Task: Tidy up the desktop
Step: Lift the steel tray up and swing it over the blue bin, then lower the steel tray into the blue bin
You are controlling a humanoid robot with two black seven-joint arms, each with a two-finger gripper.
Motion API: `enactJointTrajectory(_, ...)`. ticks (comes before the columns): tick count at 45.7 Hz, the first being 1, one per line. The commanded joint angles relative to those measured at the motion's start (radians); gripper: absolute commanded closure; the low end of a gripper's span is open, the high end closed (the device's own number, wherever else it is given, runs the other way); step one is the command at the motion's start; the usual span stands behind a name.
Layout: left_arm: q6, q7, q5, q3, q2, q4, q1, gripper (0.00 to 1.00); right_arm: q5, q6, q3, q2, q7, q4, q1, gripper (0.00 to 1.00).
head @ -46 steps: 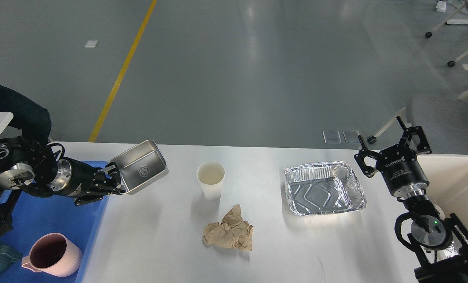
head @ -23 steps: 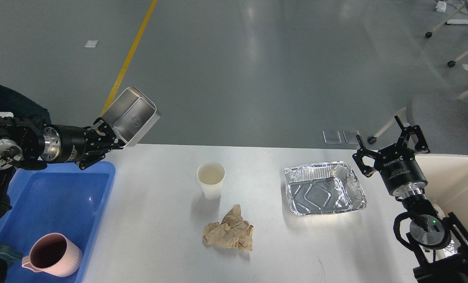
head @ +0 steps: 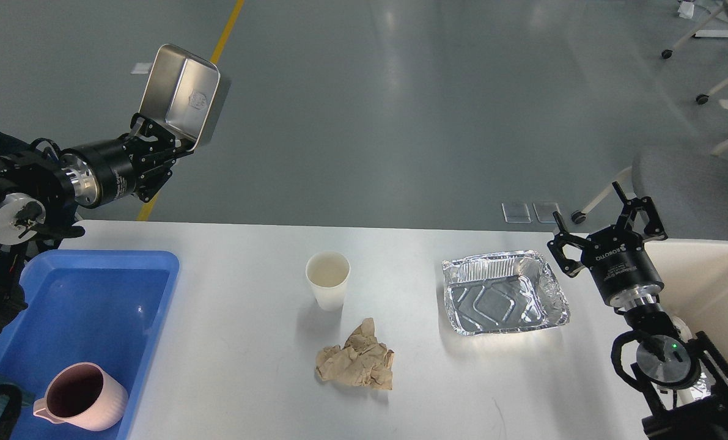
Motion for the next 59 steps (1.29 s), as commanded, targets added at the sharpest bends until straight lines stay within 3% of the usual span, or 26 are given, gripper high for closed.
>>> enactJointTrajectory(1, 0.035, -0.015, -0.001, -0.002, 0.000, 0.000, -0.009, 1.00, 0.000, 0.000, 0.000, -0.003, -0.001, 0.002, 0.000, 0.00)
enactJointTrajectory(9, 0.030, 0.023, -0.003, 0.003, 0.017, -0.005, 0.004, 1.00, 0.000, 0.000, 0.000, -0.004, -0.001, 0.002, 0.000, 0.00)
enactJointTrajectory(13, 0.016, 0.083, -0.008, 0.017, 0.063, -0.009, 0.024, 1.00, 0.000, 0.000, 0.000, -0.004, -0.001, 0.002, 0.001, 0.00)
enactJointTrajectory(19, -0.074, 0.168, -0.003, 0.020, 0.137, -0.009, 0.074, 1.00, 0.000, 0.000, 0.000, -0.006, -0.001, 0.001, 0.003, 0.00)
enactJointTrajectory(21, -0.106, 0.218, -0.006, 0.020, 0.175, -0.009, 0.091, 1.00, 0.000, 0.000, -0.002, -0.004, -0.001, 0.001, 0.006, 0.00)
enactJointTrajectory(24, -0.108, 0.254, -0.004, 0.020, 0.218, -0.008, 0.126, 1.00, 0.000, 0.000, -0.005, -0.001, -0.001, 0.001, 0.011, 0.00)
enactJointTrajectory(39, -0.099, 0.268, 0.006, 0.020, 0.348, 0.052, 0.237, 1.00, -0.002, -0.005, -0.017, 0.005, -0.001, -0.005, 0.038, 0.00)
enactJointTrajectory(59, -0.063, 0.259, 0.065, 0.141, 0.305, 0.132, 0.280, 1.00, -0.002, -0.008, -0.034, 0.009, -0.001, -0.004, 0.057, 0.00)
